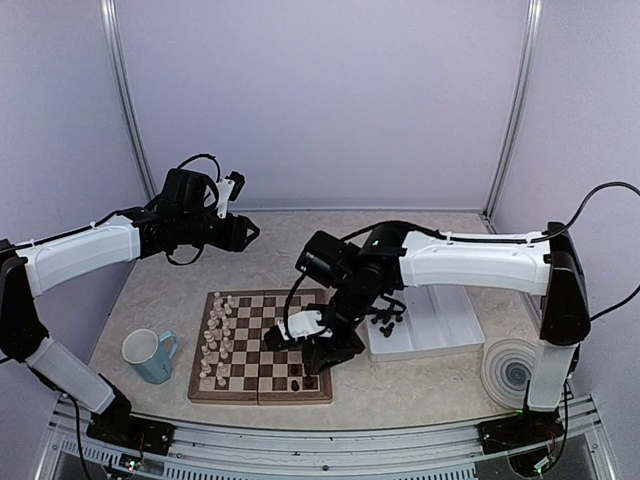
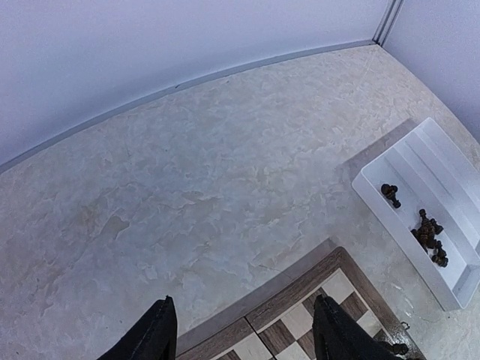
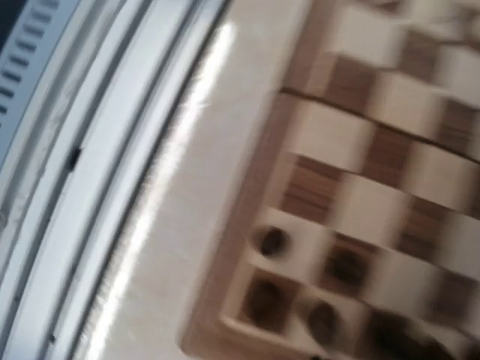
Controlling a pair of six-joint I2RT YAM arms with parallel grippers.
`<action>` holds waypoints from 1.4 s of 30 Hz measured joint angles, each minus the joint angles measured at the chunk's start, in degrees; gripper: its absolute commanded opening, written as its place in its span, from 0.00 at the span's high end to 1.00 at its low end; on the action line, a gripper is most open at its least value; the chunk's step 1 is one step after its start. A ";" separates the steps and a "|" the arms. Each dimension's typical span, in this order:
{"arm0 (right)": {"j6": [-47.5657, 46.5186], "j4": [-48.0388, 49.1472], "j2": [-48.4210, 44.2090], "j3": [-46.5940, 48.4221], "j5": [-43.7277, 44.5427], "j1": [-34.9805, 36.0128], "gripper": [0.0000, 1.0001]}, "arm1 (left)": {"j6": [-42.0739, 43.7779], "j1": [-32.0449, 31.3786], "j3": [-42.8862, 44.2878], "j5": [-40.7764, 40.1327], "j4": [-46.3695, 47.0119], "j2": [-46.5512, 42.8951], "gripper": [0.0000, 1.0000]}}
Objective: Set up the chess pieces on the board
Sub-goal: Adjust the pawn at g7, then adjust the chess pile in the storage box.
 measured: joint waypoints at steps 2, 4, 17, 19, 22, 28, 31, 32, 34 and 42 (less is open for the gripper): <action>0.00 0.22 -3.15 -0.20 -1.31 -3.56 0.64 | 0.11 0.00 0.00 -0.02 0.02 0.00 0.38; 0.37 2.08 -6.51 -1.60 -1.57 -9.18 0.68 | 0.15 0.00 0.00 0.00 0.04 0.00 0.38; 6.73 12.50 -7.41 -11.89 3.89 -33.75 0.71 | 0.13 0.00 0.00 0.90 0.04 1.25 0.38; 7.89 13.31 -6.32 -12.63 4.83 -33.53 0.71 | 0.13 0.00 0.00 1.01 0.04 1.40 0.38; 9.53 13.77 -3.30 -12.61 6.23 -33.46 0.70 | 0.13 0.00 0.00 1.27 0.04 1.40 0.39; 12.07 13.29 3.39 -10.34 8.76 -33.46 0.70 | 0.13 0.00 0.44 1.79 -0.02 1.99 0.38; 13.25 13.16 5.97 -7.80 9.40 -33.46 0.69 | 0.13 0.00 0.59 1.84 -0.02 2.01 0.38; 13.81 12.96 6.86 -6.62 9.51 -33.46 0.69 | 0.13 0.00 0.63 1.84 -0.02 2.03 0.38; 14.67 12.83 8.22 -4.74 9.66 -33.51 0.68 | 0.13 -0.02 0.66 1.86 -0.02 2.05 0.38; 17.92 11.89 12.70 0.20 10.95 -34.34 0.68 | 0.13 -0.26 0.66 1.86 -0.04 2.10 0.38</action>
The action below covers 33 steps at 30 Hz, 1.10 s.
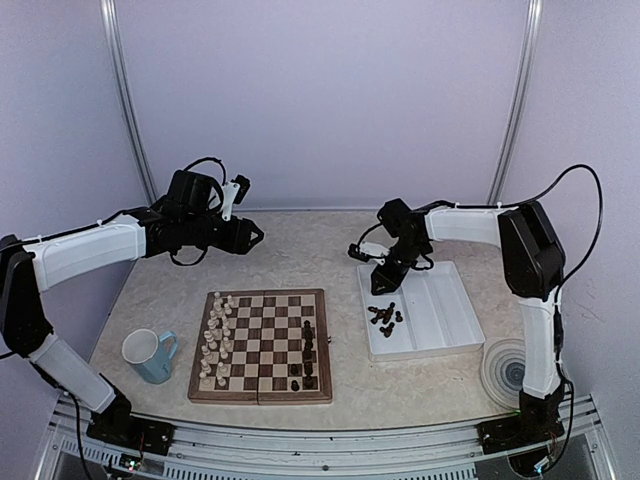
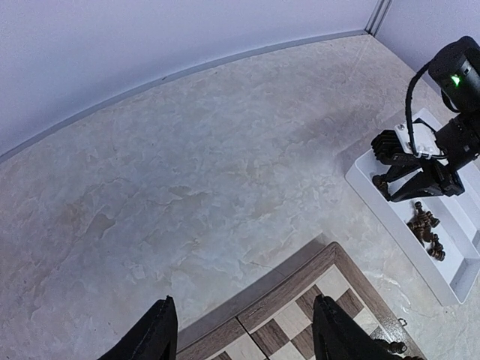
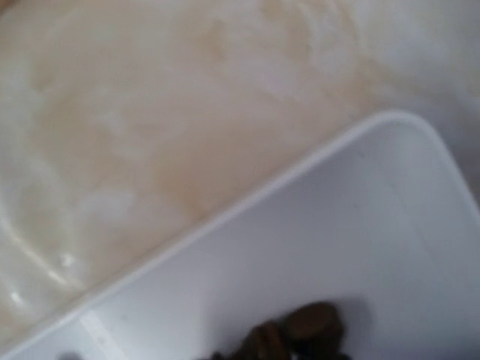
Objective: Set up the chess pieces on the board
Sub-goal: Adjust the chess pile in the storage box.
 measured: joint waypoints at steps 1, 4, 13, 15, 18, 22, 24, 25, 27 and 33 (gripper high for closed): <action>0.33 -0.33 0.42 0.39 0.26 -0.07 0.68 | 0.00 0.00 0.00 0.00 0.00 0.00 0.38; 1.01 -0.72 1.01 0.90 1.44 -0.22 0.68 | 0.00 0.00 0.00 0.00 -0.02 0.00 0.39; 2.23 -0.87 1.03 0.74 2.93 -0.26 0.65 | 0.00 -0.02 0.09 0.07 -0.46 0.02 0.38; 2.71 -1.14 1.31 1.03 2.38 -0.26 0.63 | 0.00 -0.02 0.11 0.11 -0.48 0.02 0.38; 3.56 -1.64 3.06 3.02 0.92 -0.26 0.61 | 0.00 -0.13 0.11 0.09 -0.57 0.20 0.38; 4.31 -1.70 4.55 5.42 0.22 -0.26 0.63 | 0.02 -0.42 0.22 0.09 -0.90 0.81 0.38; 4.52 -1.70 4.85 5.79 0.28 -0.26 0.69 | 0.00 -0.52 0.22 0.07 -0.96 1.09 0.38; 4.70 -1.66 4.90 5.79 0.46 -0.26 0.72 | 0.00 -0.55 0.22 0.07 -1.01 1.22 0.38; 4.66 -1.51 4.90 5.79 0.66 -0.26 0.74 | 0.00 -0.59 0.22 0.07 -1.18 1.46 0.38; 3.41 0.92 3.30 2.75 0.35 -0.26 0.75 | 0.02 -0.61 0.31 0.09 -1.60 1.97 0.38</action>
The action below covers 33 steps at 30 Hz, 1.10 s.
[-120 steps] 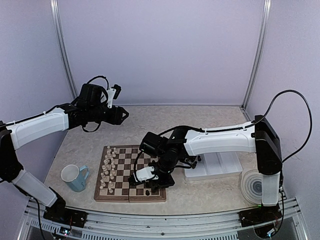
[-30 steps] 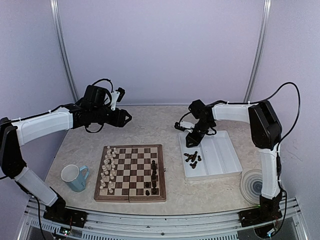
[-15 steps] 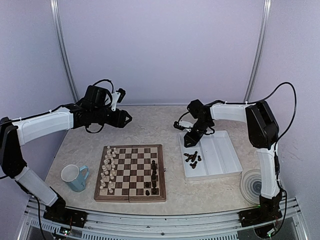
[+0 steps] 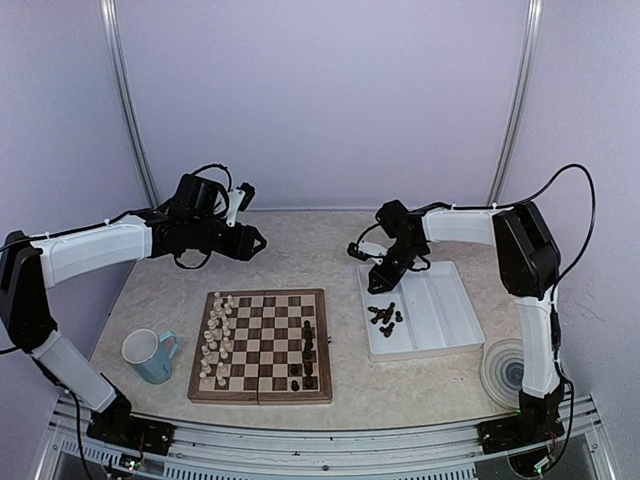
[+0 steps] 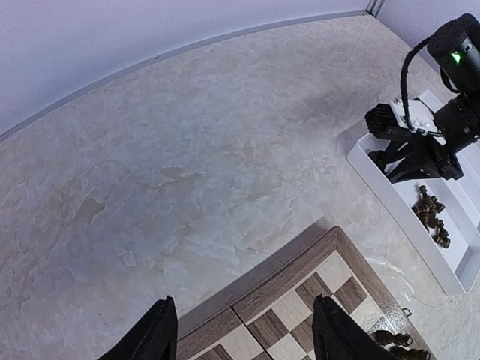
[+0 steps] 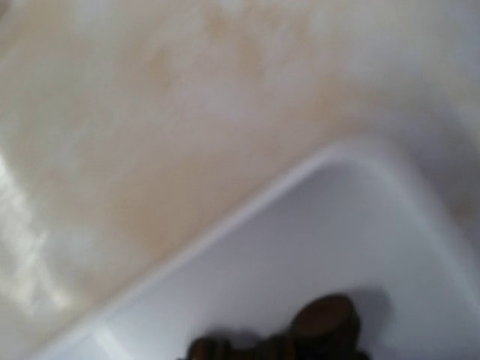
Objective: Set up the chess pieces on the board
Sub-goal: Adjust the chess pile in the storage box.
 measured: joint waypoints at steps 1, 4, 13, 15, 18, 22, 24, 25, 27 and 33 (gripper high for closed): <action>-0.31 0.31 -0.79 -1.20 -0.24 0.00 0.75 | 0.00 0.00 0.02 0.04 -0.11 0.00 0.38; -1.20 -0.37 -4.13 -5.51 -2.40 -0.07 0.74 | 0.00 0.00 0.02 0.59 -0.22 0.00 0.39; -1.07 -1.66 -12.85 -7.69 -17.38 -3.52 0.73 | 1.73 -4.44 -1.33 3.58 3.28 -1.01 0.39; -1.40 -1.70 -12.98 -7.69 -18.84 -3.96 0.73 | 2.54 -6.51 -1.75 3.56 3.80 -1.62 0.39; -5.22 -1.99 -12.94 -7.69 -19.23 -4.28 0.73 | 3.43 -9.20 -1.86 3.13 4.94 -2.03 0.39; -15.50 -0.94 -13.00 -8.57 -14.88 -4.28 0.73 | 3.80 -10.10 -1.88 2.93 6.05 -2.10 0.39; -19.98 -0.66 -12.94 -8.76 -11.32 -4.28 0.73 | 3.87 -9.62 -1.88 2.86 6.40 -2.12 0.39; -21.44 -0.66 -12.83 -8.59 -10.12 -4.28 0.73 | 3.85 -9.35 -1.88 2.86 6.51 -2.12 0.39; -23.78 -1.22 -11.72 -6.58 -7.74 -4.28 0.73 | 3.87 -8.90 -1.90 2.84 6.67 -2.16 0.39; -25.38 -1.31 -6.88 -1.88 -4.74 -4.28 0.73 | 4.11 -8.61 -1.97 2.69 6.82 -2.93 0.39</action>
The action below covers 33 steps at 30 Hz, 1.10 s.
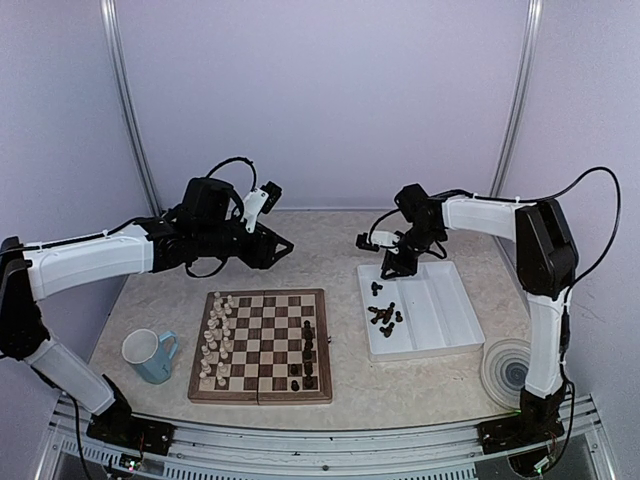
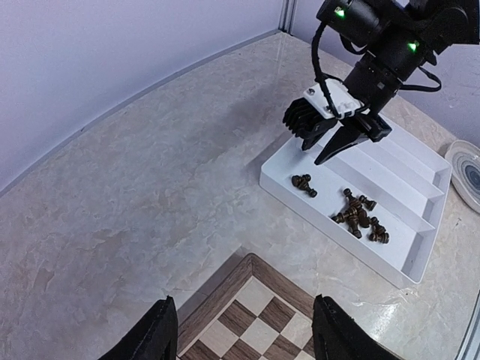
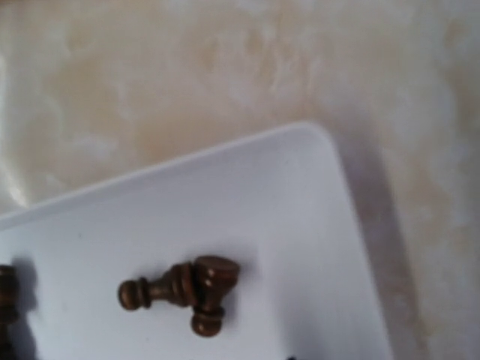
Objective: Set up the chess pieces on the board
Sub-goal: Adjust the chess pile in the storage box, then pick up the chess pile from the storage box.
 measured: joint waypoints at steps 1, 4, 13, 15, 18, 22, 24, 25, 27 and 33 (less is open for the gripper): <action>0.00 -0.13 0.66 0.11 0.24 0.00 0.73 | 0.09 0.00 0.00 0.00 0.07 -0.04 0.39; 0.04 -0.90 2.71 0.61 0.66 0.13 0.73 | 0.42 0.00 0.00 0.00 0.04 -0.07 0.39; 0.39 -2.40 5.05 0.74 0.68 0.66 0.72 | 0.81 0.00 0.00 0.00 -0.02 -0.07 0.39; 0.63 -2.43 5.86 0.76 0.50 0.79 0.72 | 0.83 0.00 0.00 -0.02 -0.02 -0.07 0.39; 1.11 -2.38 6.82 1.70 0.02 1.09 0.73 | 0.83 0.00 0.00 -0.04 -0.04 -0.07 0.39; 1.38 -2.14 7.69 2.89 -0.35 1.40 0.80 | 0.87 0.00 0.00 -0.09 -0.31 -0.07 0.39; 1.62 -2.08 7.93 3.21 -0.57 1.42 0.85 | 0.87 -0.04 0.00 -0.11 -0.55 -0.07 0.39; 1.75 -1.88 8.00 3.26 -0.66 1.42 0.86 | 0.87 -0.07 0.00 -0.11 -0.61 -0.07 0.39; 1.84 -1.64 8.02 3.19 -0.83 1.42 0.89 | 0.87 -0.17 0.00 -0.13 -0.70 -0.07 0.39; 3.19 0.94 6.32 -0.07 -2.23 1.40 0.94 | 0.83 -0.83 0.00 -0.50 -0.74 -0.07 0.39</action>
